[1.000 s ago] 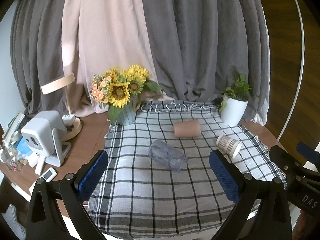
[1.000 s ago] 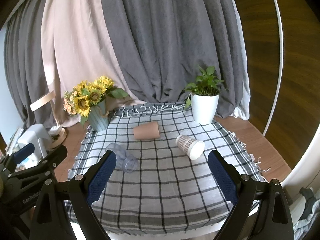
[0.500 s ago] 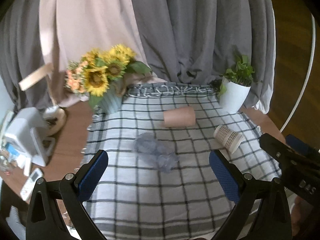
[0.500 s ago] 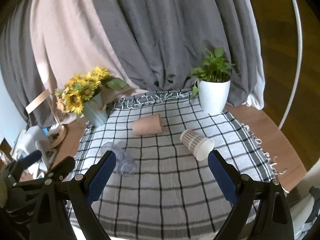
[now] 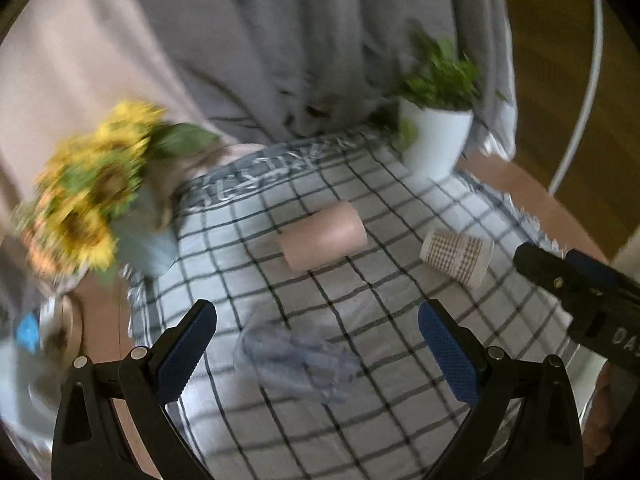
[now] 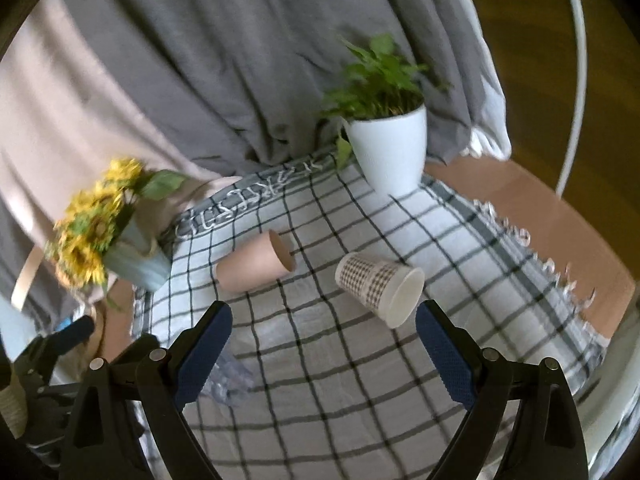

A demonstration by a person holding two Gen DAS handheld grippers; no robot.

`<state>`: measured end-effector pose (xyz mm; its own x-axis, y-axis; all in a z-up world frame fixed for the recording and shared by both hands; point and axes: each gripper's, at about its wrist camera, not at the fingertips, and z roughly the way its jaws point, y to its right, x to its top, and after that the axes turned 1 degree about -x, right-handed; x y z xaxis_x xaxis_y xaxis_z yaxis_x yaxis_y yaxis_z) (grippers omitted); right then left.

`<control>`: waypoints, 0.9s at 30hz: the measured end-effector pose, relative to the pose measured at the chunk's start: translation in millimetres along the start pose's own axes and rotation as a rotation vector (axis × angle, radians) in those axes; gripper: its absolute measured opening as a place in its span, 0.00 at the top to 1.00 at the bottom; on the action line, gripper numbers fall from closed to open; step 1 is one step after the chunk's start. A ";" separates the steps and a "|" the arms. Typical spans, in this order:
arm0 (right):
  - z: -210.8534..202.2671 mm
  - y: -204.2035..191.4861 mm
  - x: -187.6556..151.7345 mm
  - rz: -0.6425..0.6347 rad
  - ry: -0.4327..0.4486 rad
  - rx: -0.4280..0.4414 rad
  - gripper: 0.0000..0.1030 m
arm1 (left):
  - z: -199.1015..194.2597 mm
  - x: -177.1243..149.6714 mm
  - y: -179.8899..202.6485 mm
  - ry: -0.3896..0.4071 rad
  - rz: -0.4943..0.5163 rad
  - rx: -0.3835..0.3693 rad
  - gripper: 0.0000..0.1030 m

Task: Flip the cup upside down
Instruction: 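Move the left gripper down toward the pink cup lying on its side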

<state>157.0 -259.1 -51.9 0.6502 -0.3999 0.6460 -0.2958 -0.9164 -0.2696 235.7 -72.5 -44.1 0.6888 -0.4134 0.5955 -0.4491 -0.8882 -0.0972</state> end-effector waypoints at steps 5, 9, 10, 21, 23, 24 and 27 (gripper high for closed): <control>12.3 -3.6 -3.6 0.181 0.015 -0.084 0.09 | 35.5 23.3 -8.1 -0.080 0.168 -0.108 0.00; 29.0 -4.9 -8.8 0.336 0.002 -0.139 0.09 | 59.3 43.3 -10.5 -0.141 0.268 -0.203 0.00; 33.9 -3.4 -11.3 0.387 -0.009 -0.149 0.09 | 64.9 48.0 -11.0 -0.152 0.293 -0.225 0.01; 74.2 -15.7 -27.4 0.685 -0.062 -0.200 0.09 | 148.0 78.2 -11.0 -0.294 0.466 -0.398 0.03; 79.6 -17.7 -26.2 0.704 -0.063 -0.224 0.09 | 163.5 78.9 -12.4 -0.314 0.451 -0.422 0.04; 83.7 -18.4 -25.9 0.713 -0.069 -0.233 0.09 | 171.1 79.2 -13.1 -0.322 0.446 -0.433 0.04; 94.5 -18.0 -26.7 0.751 -0.097 -0.241 0.09 | 188.5 80.4 -15.3 -0.347 0.435 -0.461 0.05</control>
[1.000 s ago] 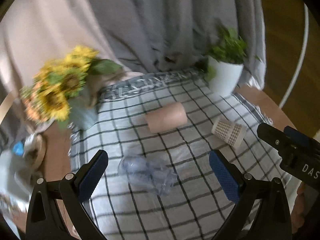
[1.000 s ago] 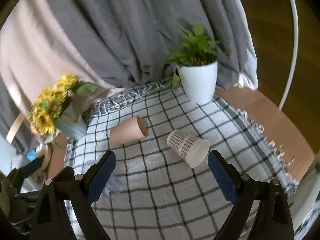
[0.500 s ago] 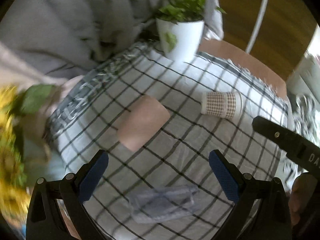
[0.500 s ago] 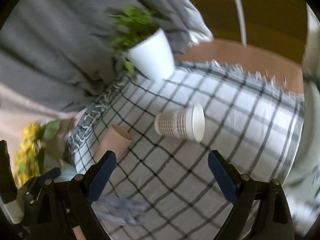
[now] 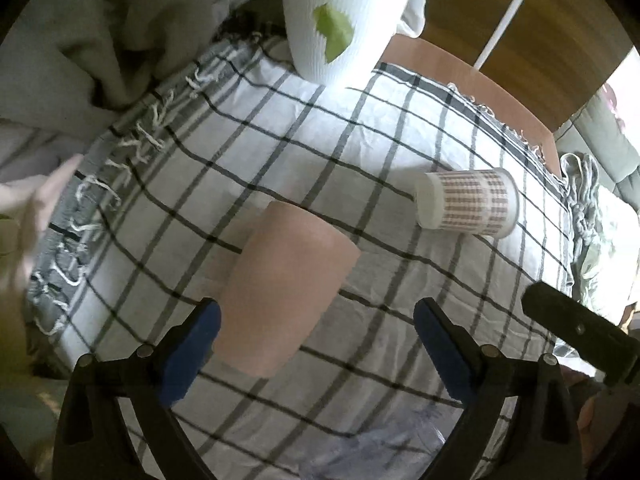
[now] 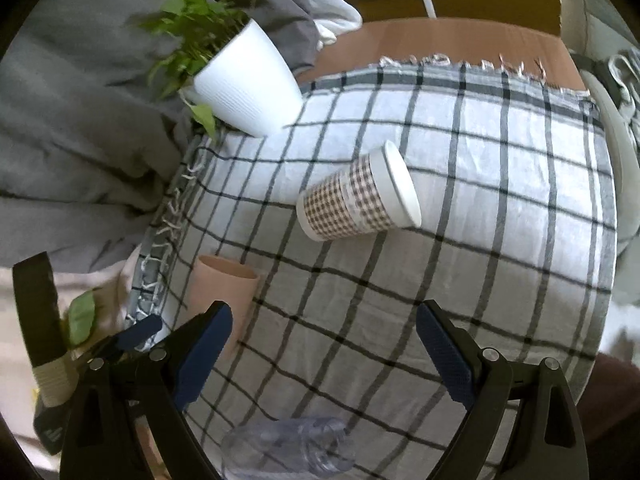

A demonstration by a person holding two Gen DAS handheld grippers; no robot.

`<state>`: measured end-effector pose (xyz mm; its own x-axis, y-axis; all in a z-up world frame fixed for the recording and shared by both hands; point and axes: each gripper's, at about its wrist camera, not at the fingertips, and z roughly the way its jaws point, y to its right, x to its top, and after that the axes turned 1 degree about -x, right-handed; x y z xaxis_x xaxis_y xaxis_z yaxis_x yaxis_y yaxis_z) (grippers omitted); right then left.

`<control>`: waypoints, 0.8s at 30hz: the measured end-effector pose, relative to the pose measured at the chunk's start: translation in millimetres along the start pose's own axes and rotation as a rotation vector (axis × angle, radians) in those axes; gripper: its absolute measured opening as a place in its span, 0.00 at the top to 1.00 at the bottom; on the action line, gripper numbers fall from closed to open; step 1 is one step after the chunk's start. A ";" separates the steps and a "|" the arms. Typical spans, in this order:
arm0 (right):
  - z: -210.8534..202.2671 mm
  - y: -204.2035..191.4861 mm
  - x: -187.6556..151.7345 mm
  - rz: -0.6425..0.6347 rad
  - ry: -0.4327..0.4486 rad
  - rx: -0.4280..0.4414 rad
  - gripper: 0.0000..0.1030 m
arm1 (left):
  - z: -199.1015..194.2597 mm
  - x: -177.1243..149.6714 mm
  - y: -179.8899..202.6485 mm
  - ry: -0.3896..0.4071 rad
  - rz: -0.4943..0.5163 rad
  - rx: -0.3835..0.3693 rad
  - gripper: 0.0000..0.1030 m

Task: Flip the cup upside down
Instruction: 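Move the left gripper down toward the pink cup lying on its side, then close the left gripper around the pink cup's body and lift it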

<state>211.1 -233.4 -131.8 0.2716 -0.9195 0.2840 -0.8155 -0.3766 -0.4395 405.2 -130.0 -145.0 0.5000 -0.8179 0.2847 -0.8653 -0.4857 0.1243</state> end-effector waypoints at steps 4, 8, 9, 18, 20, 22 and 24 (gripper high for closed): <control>9.3 -1.2 -1.3 0.031 -0.018 -0.032 0.09 | 15.8 1.8 -2.6 -0.029 0.031 -0.024 0.05; 16.7 -3.0 -0.5 0.025 -0.028 -0.052 0.09 | 26.8 4.4 -4.1 -0.036 0.061 0.007 0.06; 18.9 -3.4 -0.3 0.023 -0.028 -0.061 0.09 | 28.6 5.1 -5.5 -0.037 0.062 0.007 0.07; 27.0 -7.1 3.2 0.036 -0.024 -0.086 0.09 | 50.1 15.4 -15.9 -0.064 0.073 0.072 0.19; 28.1 -9.0 3.0 0.034 -0.023 -0.087 0.09 | 54.8 18.0 -18.9 -0.075 0.059 0.069 0.18; 29.8 -10.4 3.8 0.031 -0.020 -0.089 0.09 | 57.3 20.0 -19.9 -0.076 0.046 0.060 0.19; 31.6 -11.2 4.8 0.021 -0.021 -0.091 0.09 | 61.3 21.3 -19.0 -0.078 0.045 0.066 0.19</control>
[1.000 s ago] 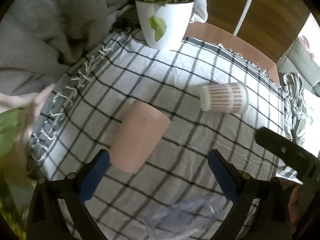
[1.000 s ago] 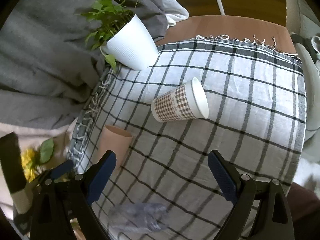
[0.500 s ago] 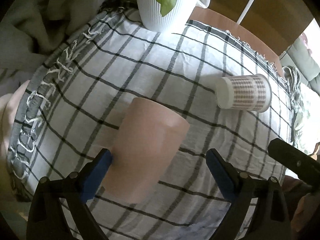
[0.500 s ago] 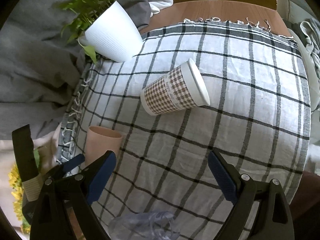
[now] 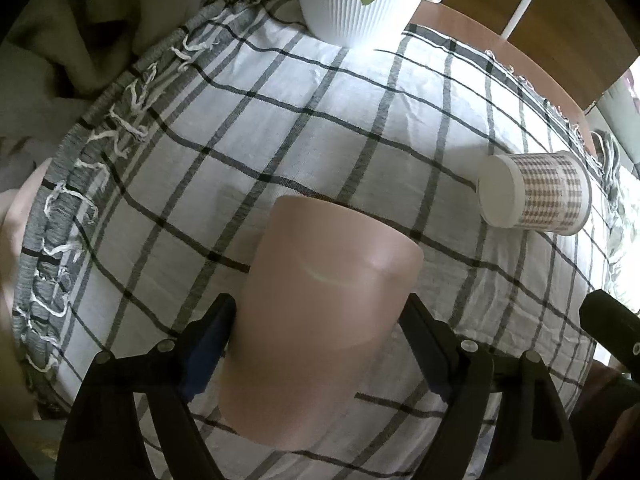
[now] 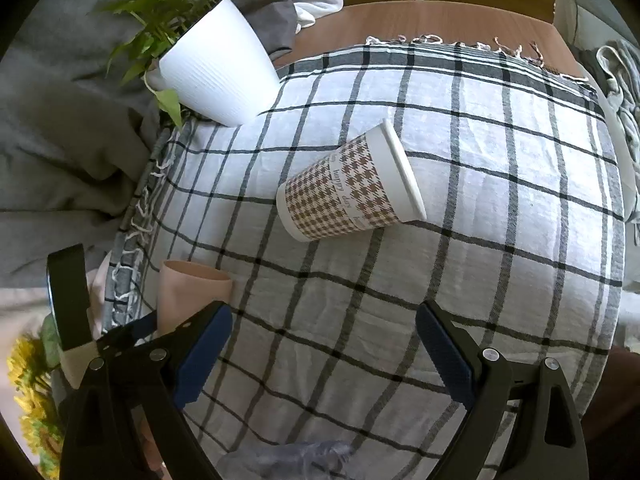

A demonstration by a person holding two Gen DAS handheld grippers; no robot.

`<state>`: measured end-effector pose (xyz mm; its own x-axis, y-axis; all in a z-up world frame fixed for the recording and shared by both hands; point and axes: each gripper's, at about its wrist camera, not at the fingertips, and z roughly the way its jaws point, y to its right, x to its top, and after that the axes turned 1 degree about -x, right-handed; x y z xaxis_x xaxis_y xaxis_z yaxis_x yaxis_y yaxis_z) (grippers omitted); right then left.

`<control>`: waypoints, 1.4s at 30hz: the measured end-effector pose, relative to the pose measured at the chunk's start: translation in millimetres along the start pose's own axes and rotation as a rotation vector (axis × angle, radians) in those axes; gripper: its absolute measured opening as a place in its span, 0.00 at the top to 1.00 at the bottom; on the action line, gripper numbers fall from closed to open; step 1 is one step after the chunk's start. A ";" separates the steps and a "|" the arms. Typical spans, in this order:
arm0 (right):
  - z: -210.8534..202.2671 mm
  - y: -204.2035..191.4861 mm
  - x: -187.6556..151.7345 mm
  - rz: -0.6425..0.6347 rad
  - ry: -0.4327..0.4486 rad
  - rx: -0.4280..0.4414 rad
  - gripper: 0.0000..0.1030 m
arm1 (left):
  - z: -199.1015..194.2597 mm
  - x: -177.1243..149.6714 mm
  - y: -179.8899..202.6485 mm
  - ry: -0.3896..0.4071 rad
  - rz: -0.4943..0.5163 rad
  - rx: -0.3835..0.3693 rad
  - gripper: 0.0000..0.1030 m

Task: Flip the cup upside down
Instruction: 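Close the left gripper around the pink cup's body and lift it, then turn the held pink cup with the left gripper, rim swinging upward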

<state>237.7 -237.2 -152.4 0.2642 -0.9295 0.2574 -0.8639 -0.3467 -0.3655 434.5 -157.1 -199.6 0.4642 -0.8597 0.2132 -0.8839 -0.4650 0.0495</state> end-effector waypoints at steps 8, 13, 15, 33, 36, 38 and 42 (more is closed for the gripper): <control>5.9 -1.2 5.9 -0.056 0.002 -0.040 0.09 | 6.7 1.9 -0.5 0.010 -0.071 0.022 0.23; 6.6 -1.2 13.6 -0.111 0.014 -0.069 0.09 | 1.6 -5.0 -1.7 0.025 -0.125 0.035 0.23; 6.6 0.9 17.0 -0.121 0.014 -0.079 0.09 | -2.6 -9.0 -2.3 0.021 -0.155 0.032 0.24; -6.5 11.4 45.9 -0.204 0.004 -0.075 0.09 | -13.6 -33.0 -0.6 -0.130 -0.459 -0.049 0.25; -9.2 13.2 53.8 -0.209 0.003 -0.057 0.09 | -14.7 -30.4 2.9 -0.160 -0.504 -0.069 0.26; -9.9 15.9 59.7 -0.214 -0.009 -0.043 0.09 | -16.8 -29.3 8.7 -0.171 -0.529 -0.071 0.26; -10.8 23.8 72.2 -0.221 -0.034 -0.021 0.09 | -25.4 -25.9 23.3 -0.183 -0.564 -0.061 0.27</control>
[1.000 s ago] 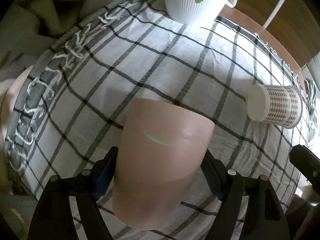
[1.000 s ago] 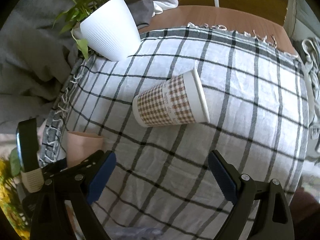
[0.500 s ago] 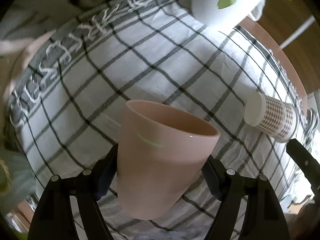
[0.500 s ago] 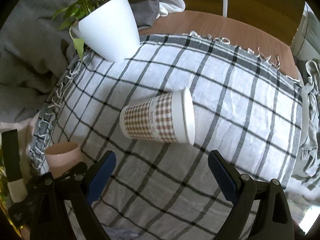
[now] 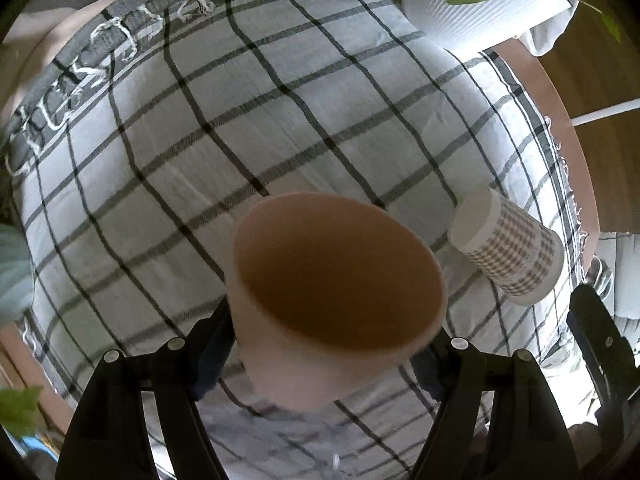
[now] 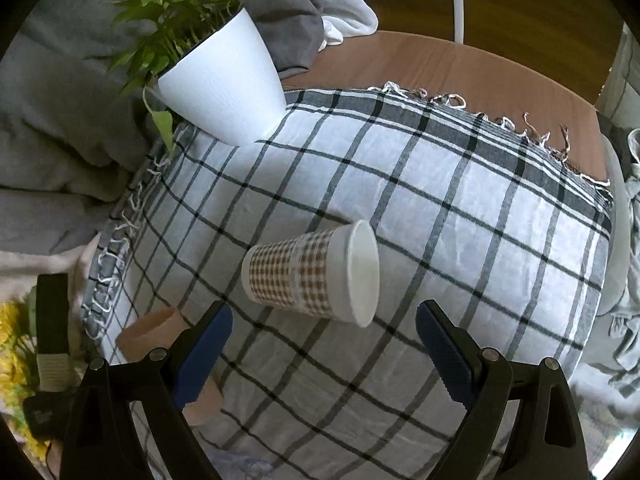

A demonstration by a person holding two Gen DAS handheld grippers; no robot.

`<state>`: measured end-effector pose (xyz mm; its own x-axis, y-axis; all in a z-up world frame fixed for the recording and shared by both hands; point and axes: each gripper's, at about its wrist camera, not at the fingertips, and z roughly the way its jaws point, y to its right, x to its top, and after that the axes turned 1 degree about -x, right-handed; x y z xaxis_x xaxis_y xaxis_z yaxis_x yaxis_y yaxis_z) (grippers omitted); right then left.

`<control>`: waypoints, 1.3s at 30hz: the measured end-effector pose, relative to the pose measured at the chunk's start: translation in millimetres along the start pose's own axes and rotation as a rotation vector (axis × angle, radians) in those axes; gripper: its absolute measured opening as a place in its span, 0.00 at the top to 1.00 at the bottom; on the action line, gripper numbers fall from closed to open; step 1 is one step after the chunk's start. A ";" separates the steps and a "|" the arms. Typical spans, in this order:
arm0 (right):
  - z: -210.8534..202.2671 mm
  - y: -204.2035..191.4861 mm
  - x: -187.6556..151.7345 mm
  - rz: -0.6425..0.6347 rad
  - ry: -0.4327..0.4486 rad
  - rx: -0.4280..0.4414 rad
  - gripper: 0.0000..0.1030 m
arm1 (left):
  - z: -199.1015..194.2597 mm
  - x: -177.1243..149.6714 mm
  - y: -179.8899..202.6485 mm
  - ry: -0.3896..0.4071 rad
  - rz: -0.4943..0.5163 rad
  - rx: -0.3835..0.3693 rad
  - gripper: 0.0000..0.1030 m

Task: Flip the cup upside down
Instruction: 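Turn the held pink cup with the left gripper, rim swinging upward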

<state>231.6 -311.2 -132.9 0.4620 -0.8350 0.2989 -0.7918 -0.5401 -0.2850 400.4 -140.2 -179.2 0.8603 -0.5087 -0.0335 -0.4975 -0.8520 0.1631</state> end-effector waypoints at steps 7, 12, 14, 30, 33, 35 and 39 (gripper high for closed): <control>-11.0 11.3 19.3 -0.096 -0.007 0.027 0.09 | -2.5 -16.8 24.1 0.001 -0.056 -0.028 0.28; -18.6 20.4 29.9 -0.145 -0.019 0.052 0.09 | -5.6 -29.3 37.5 -0.021 -0.077 -0.043 0.29; -21.5 24.8 33.6 -0.160 -0.037 0.075 0.09 | -8.1 -35.6 46.6 -0.041 -0.073 -0.051 0.29; -44.3 57.0 56.5 -0.342 -0.108 0.154 0.09 | 17.6 -100.7 111.9 -0.210 -0.210 -0.182 0.29; -46.4 61.7 61.5 -0.371 -0.113 0.155 0.09 | 29.2 -111.6 118.3 -0.252 -0.261 -0.244 0.29; -49.1 62.8 63.4 -0.388 -0.099 0.156 0.09 | 36.6 -114.4 115.4 -0.260 -0.300 -0.244 0.29; -51.0 60.9 64.0 -0.432 -0.067 0.143 0.09 | 43.7 -116.4 114.0 -0.230 -0.340 -0.226 0.29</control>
<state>192.5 -392.2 -84.7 0.7664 -0.5323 0.3596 -0.4599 -0.8455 -0.2714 238.7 -183.6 -199.7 0.9106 -0.2416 -0.3354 -0.1332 -0.9396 0.3153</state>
